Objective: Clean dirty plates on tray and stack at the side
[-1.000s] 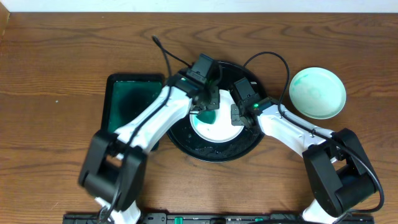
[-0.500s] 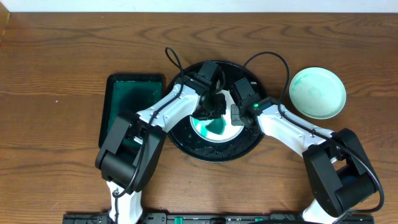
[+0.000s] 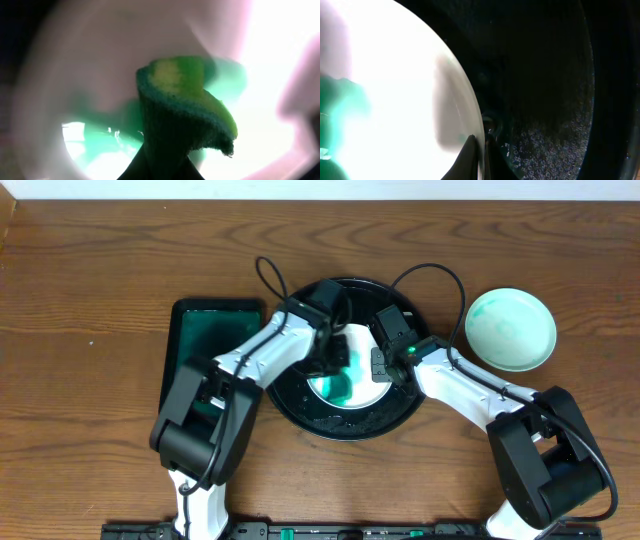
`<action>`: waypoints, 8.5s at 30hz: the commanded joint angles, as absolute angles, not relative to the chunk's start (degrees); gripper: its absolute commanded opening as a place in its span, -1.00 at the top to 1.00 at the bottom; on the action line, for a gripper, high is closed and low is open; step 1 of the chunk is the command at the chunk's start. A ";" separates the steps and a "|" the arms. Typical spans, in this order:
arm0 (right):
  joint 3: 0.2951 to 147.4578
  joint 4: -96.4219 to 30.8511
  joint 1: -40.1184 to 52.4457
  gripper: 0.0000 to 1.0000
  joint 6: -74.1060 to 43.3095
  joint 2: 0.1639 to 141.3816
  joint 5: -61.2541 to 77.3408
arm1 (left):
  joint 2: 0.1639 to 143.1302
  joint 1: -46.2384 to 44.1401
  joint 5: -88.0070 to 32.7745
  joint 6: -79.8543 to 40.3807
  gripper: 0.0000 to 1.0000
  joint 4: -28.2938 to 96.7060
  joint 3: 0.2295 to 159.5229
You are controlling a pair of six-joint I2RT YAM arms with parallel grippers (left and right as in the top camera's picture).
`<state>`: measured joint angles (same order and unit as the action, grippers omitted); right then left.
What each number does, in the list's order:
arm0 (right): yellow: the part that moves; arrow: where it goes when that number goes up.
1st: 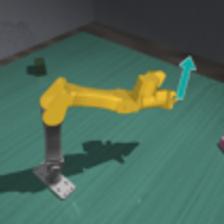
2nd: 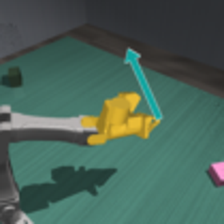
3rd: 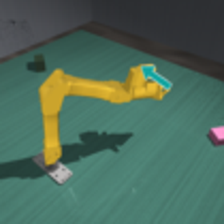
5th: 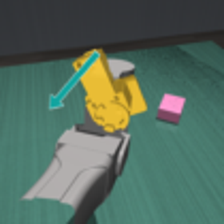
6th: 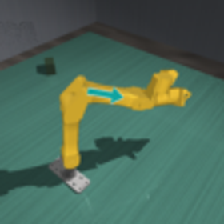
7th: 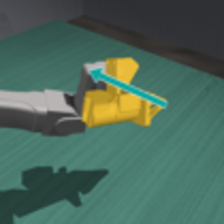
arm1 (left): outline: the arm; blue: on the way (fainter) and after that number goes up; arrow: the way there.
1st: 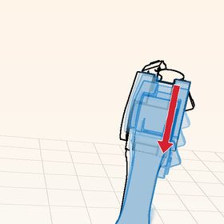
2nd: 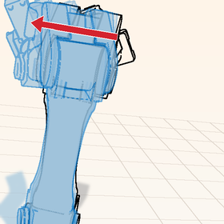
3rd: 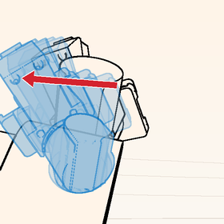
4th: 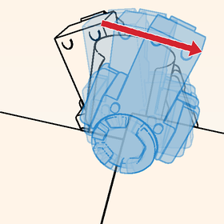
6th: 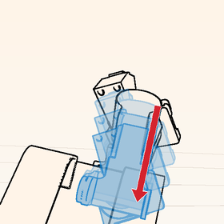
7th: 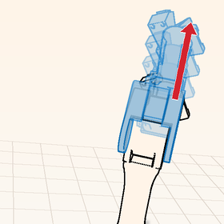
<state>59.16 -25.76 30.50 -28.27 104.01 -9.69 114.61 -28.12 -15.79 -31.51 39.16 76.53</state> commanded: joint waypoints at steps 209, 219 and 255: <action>58.72 -16.71 29.93 0.97 -19.35 94.24 -14.46 | 115.42 -3.88 6.66 -28.14 -0.64 50.26 77.56; 58.72 -18.04 34.50 0.98 -9.17 86.54 -30.61 | 115.42 -3.88 6.66 -28.14 -0.64 50.26 77.56; 58.72 -8.54 51.99 0.98 38.76 85.60 -76.01 | 115.42 -3.88 6.66 -28.14 -0.65 50.24 77.56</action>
